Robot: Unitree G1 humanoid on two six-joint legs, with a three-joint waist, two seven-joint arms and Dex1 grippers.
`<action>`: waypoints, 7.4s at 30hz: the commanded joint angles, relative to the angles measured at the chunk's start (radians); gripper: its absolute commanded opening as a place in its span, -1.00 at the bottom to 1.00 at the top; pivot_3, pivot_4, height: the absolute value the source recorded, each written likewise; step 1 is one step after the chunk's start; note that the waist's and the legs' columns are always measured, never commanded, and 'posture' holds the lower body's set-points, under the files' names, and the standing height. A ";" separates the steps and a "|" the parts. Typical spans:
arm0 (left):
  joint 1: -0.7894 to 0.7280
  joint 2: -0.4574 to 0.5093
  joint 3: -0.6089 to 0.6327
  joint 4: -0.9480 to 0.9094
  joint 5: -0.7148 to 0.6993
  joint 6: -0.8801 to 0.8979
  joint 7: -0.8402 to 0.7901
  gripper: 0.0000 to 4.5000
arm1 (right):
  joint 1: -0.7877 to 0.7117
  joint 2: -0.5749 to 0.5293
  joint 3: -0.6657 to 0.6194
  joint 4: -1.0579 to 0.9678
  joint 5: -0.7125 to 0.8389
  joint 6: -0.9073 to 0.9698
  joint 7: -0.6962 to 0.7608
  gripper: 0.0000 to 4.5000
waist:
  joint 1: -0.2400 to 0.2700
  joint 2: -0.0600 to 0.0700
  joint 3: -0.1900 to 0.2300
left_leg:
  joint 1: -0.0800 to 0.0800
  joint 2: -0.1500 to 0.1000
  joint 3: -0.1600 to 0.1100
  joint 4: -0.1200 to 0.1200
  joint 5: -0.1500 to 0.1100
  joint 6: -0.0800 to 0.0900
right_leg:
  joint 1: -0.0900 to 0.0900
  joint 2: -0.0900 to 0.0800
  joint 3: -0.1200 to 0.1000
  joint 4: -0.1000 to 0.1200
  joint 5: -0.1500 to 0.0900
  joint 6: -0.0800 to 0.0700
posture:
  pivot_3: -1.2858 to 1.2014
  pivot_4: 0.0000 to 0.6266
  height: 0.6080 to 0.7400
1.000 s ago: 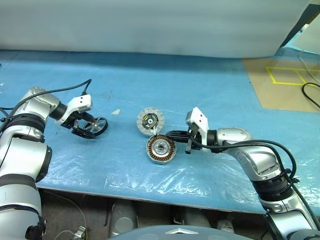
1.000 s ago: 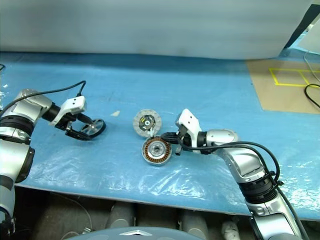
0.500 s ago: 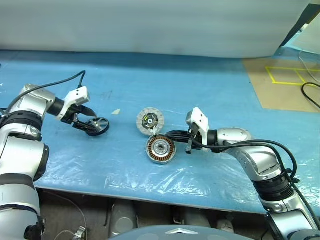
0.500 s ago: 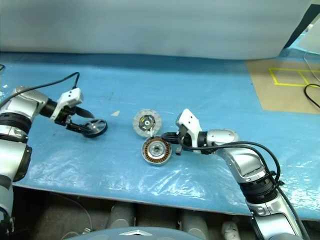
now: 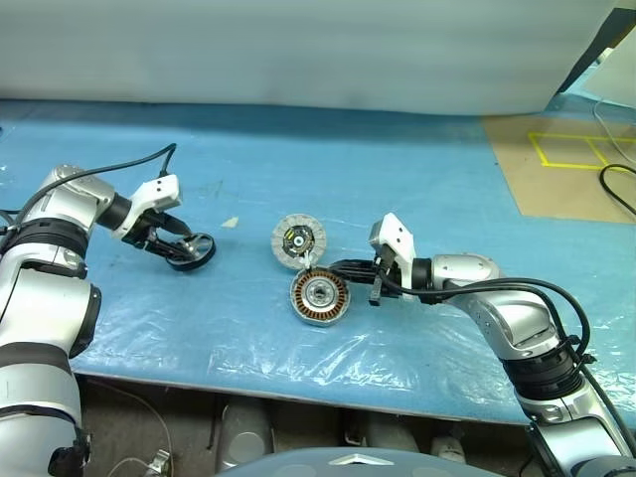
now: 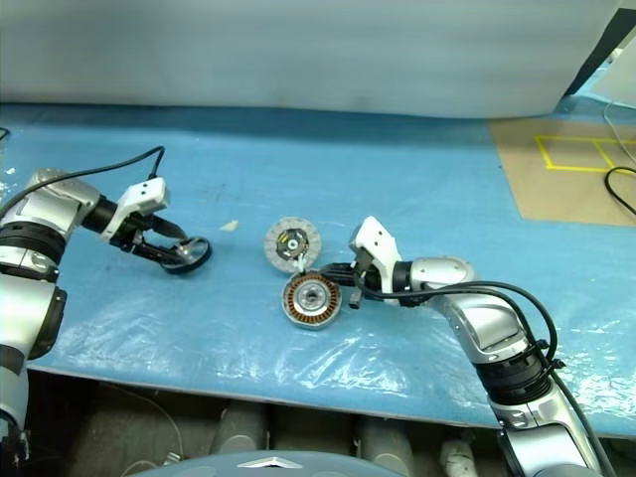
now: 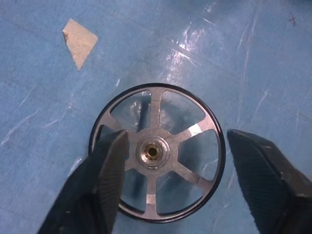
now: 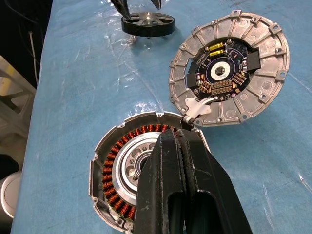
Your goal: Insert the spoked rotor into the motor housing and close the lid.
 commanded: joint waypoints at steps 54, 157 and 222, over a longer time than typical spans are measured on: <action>0.092 -0.014 0.070 -0.010 0.126 -0.096 0.053 0.14 | 0.008 -0.012 -0.008 -0.065 0.011 0.008 -0.022 -1.00 | 0.000 0.001 0.000 | 0.003 0.000 0.000 0.000 0.000 0.000 | 0.002 0.000 0.000 0.000 -0.002 -0.003 | 0.03 -0.52 1.00; 0.547 -0.140 0.048 -1.272 -0.565 0.671 0.320 -0.18 | 0.319 -0.185 -0.192 -0.297 0.059 0.009 -0.123 -1.00 | -0.003 0.004 0.001 | 0.002 0.003 0.002 0.002 -0.001 -0.002 | 0.001 0.002 0.001 -0.002 -0.005 -0.006 | 0.03 -0.52 1.00; 0.496 -0.135 0.127 -1.309 -0.519 0.603 0.223 0.29 | 0.262 -0.129 -0.161 -0.232 0.045 -0.038 -0.140 -1.00 | -0.006 0.008 0.001 | 0.002 0.003 0.003 0.000 -0.002 -0.002 | 0.002 0.002 0.001 -0.003 -0.005 -0.006 | 0.03 -0.52 1.00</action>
